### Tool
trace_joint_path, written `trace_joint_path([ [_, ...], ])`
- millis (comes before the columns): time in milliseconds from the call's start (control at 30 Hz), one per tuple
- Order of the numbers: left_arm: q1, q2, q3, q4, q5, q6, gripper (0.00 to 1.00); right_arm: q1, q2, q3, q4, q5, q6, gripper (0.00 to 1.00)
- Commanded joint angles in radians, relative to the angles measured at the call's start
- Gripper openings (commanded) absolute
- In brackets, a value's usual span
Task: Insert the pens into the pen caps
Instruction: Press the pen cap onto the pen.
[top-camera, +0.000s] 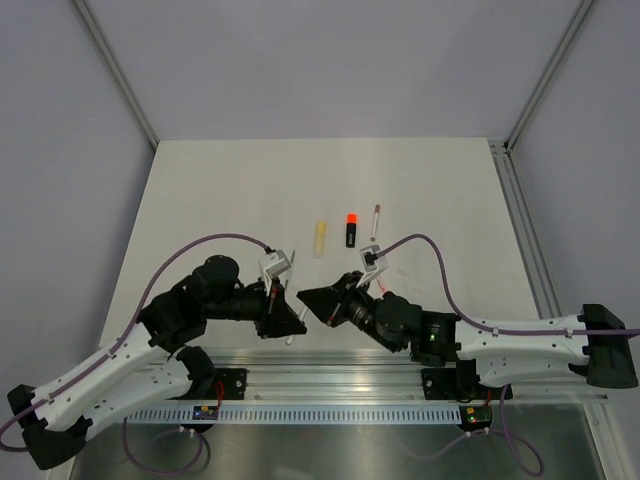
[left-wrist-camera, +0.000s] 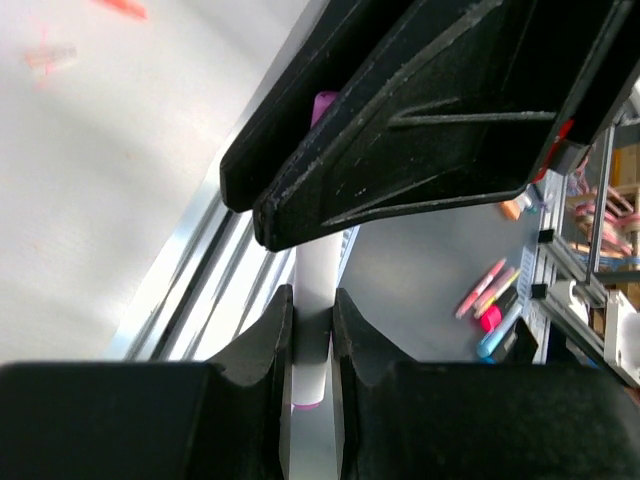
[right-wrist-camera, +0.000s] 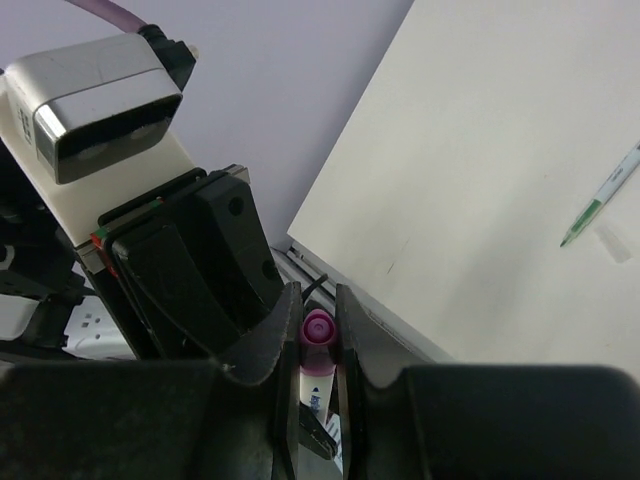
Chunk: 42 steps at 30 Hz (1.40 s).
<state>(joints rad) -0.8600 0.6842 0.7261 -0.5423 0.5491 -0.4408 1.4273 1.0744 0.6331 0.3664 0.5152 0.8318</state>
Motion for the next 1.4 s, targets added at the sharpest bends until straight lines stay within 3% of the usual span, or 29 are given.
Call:
trace_joint_path([
  [0, 0.049, -0.028, 0.026, 0.67, -0.167, -0.071, 0.0, 0.061, 0.03, 0.029, -0.213, -0.261, -0.026, 0.03],
  [133, 0.016, -0.04, -0.043, 0.719, -0.152, -0.114, 0.0, 0.013, 0.001, 0.131, -0.25, -0.204, -0.049, 0.26],
  [267, -0.014, -0.057, -0.085, 0.749, -0.159, -0.136, 0.0, -0.054, -0.036, 0.221, -0.311, -0.196, -0.103, 0.43],
  [467, -0.024, -0.083, -0.123, 0.766, -0.167, -0.15, 0.0, -0.116, -0.065, 0.329, -0.408, -0.184, -0.195, 0.56],
  [800, -0.028, -0.081, -0.151, 0.779, -0.163, -0.147, 0.0, -0.22, -0.077, 0.48, -0.584, -0.315, -0.298, 0.66],
  [1100, -0.037, -0.083, -0.134, 0.733, -0.192, -0.105, 0.0, -0.286, -0.039, 0.505, -0.6, -0.51, -0.315, 0.58],
  [1367, -0.039, -0.078, -0.114, 0.719, -0.201, -0.082, 0.0, -0.288, -0.03, 0.504, -0.595, -0.63, -0.315, 0.62],
])
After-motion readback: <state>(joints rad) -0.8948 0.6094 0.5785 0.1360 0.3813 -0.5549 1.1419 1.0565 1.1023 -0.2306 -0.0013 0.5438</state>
